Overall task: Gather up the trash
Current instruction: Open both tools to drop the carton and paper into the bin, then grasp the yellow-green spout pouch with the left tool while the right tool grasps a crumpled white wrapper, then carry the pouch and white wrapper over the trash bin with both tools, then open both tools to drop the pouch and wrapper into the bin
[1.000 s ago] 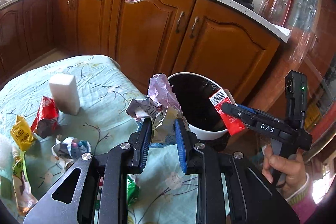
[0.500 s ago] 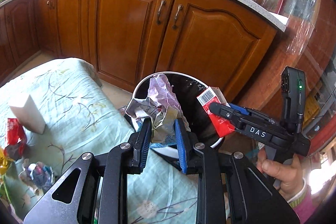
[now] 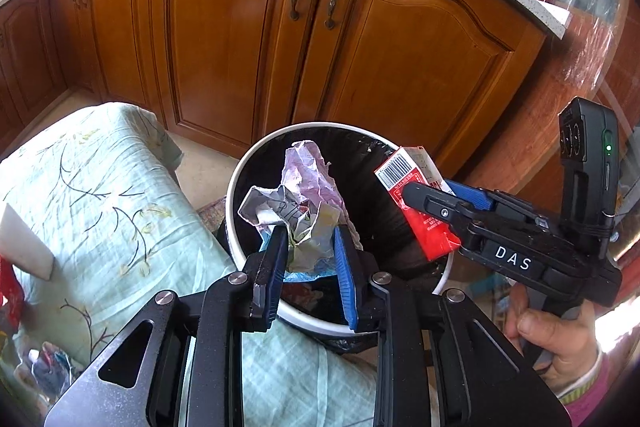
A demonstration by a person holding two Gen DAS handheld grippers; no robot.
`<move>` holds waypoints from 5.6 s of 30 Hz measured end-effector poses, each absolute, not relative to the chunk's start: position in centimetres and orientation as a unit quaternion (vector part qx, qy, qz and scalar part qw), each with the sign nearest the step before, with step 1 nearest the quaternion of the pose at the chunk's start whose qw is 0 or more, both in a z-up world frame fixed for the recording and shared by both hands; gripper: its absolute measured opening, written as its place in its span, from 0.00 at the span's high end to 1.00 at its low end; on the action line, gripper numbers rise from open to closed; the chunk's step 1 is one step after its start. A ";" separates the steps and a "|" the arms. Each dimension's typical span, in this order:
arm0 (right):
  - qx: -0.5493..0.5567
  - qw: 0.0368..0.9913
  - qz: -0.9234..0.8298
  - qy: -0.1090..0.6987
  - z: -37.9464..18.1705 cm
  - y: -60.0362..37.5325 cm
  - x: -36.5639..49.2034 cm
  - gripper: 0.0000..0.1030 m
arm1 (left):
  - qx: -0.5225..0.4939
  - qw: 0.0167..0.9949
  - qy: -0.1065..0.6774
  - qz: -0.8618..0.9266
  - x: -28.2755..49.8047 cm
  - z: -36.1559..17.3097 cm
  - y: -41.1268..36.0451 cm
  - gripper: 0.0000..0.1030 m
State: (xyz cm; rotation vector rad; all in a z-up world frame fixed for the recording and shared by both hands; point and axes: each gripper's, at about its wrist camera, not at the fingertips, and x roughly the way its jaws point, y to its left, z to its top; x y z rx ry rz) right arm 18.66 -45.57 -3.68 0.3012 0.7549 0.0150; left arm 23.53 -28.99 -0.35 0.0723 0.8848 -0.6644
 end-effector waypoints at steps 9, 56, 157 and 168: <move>0.161 0.922 0.007 0.352 -3.3 -45.6 17.3 0.42 | 0.032 0.853 0.419 -0.310 23.0 -0.4 -28.7 0.52; 0.108 0.910 0.199 0.349 -2.7 -21.0 12.7 0.12 | -0.101 0.912 0.383 -0.103 11.2 -0.5 0.9 0.46; 0.188 0.931 -0.015 0.312 -3.0 -44.3 13.9 0.88 | 0.052 0.864 0.398 -0.303 21.1 1.8 -27.2 0.97; 0.177 0.924 -0.019 0.337 -3.8 -45.1 15.7 0.87 | 0.070 0.856 0.415 -0.299 23.3 0.5 -30.5 0.97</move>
